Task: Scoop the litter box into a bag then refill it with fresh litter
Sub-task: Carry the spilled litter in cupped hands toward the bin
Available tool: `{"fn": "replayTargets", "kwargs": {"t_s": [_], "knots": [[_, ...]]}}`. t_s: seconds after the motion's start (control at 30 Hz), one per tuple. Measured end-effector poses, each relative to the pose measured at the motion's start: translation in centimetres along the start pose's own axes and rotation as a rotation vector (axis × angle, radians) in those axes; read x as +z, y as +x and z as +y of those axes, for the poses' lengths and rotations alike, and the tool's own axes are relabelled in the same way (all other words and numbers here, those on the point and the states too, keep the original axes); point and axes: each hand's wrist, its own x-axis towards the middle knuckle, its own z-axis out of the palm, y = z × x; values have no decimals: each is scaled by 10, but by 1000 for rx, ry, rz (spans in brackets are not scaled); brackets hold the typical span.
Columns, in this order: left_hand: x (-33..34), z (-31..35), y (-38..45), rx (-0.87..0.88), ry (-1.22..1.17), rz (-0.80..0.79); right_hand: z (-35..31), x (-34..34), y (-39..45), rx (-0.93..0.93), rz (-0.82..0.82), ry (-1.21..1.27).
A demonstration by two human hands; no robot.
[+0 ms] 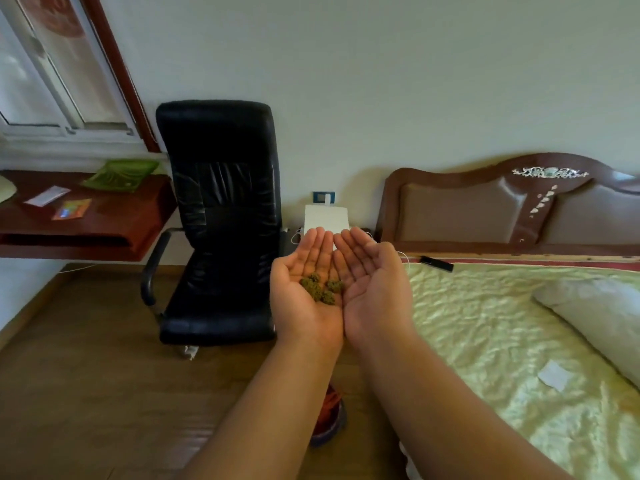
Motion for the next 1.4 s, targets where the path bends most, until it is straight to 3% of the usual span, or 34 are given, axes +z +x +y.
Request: {"fn": "replayTargets", "kwargs": {"t_s": [0.33,0.67,0.97,1.4], "knots": [[-12,18,155,-185,81,-58,52,28,127,-145,92,39],[-88,-27,301,-198,109,-35,111,-25,270,-77,51,-42],[-255,-101,396,-202,92,125,220,-168,375,45,109,-97],[-549,-217,403,-385,115,511,395,-425,398,322,413,-302]]}}
